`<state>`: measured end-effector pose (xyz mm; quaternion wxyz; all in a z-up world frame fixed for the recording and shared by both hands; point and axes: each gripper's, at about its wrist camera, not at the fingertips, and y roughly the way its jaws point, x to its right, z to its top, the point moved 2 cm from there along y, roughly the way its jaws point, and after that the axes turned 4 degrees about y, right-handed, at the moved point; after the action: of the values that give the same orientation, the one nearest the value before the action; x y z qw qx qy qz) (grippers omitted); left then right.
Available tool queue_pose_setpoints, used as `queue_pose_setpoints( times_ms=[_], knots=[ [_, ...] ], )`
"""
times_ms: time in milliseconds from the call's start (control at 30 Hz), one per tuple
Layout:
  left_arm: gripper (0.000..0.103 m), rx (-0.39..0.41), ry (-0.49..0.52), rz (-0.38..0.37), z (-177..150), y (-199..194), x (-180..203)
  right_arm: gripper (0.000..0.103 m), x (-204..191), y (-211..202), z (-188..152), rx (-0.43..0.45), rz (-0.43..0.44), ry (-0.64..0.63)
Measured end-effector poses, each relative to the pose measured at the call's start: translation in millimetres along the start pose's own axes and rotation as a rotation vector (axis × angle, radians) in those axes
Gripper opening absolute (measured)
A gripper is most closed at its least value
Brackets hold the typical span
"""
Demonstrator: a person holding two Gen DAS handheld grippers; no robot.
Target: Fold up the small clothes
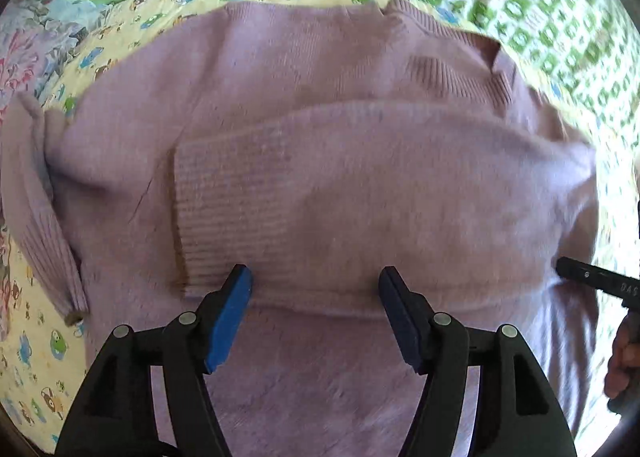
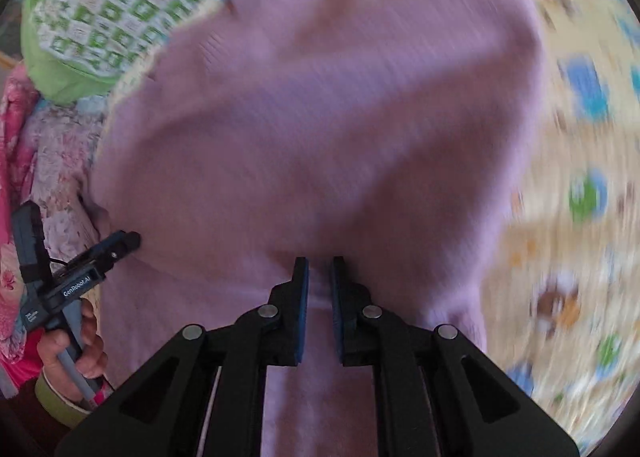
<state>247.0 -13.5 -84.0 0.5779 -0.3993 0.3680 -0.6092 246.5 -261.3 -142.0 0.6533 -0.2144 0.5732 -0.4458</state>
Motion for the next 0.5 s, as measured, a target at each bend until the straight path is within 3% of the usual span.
queue_pose_setpoints(
  times_ms=[167,233,267,300,400,500],
  knots=[
    [0.077,0.036,-0.074,0.021,-15,-24,-25,0.015,-1,-26,-10,0.059,0.019,0.007],
    [0.081,0.062,-0.137,0.084,-19,-39,-45,0.030,-7,-39,-9,0.106,0.043,0.012],
    [0.084,0.074,-0.178,0.140,-23,-48,-60,0.044,-11,-44,-9,0.128,0.050,0.008],
    [0.084,0.083,-0.207,0.188,-26,-54,-72,0.052,-18,-50,-10,0.155,0.056,0.000],
    [0.085,0.103,-0.287,0.298,-29,-69,-107,0.053,-35,-63,-10,0.210,0.082,-0.032],
    [0.087,0.081,-0.382,0.306,-25,-67,-140,0.053,-49,-64,-11,0.214,0.108,-0.047]
  ],
)
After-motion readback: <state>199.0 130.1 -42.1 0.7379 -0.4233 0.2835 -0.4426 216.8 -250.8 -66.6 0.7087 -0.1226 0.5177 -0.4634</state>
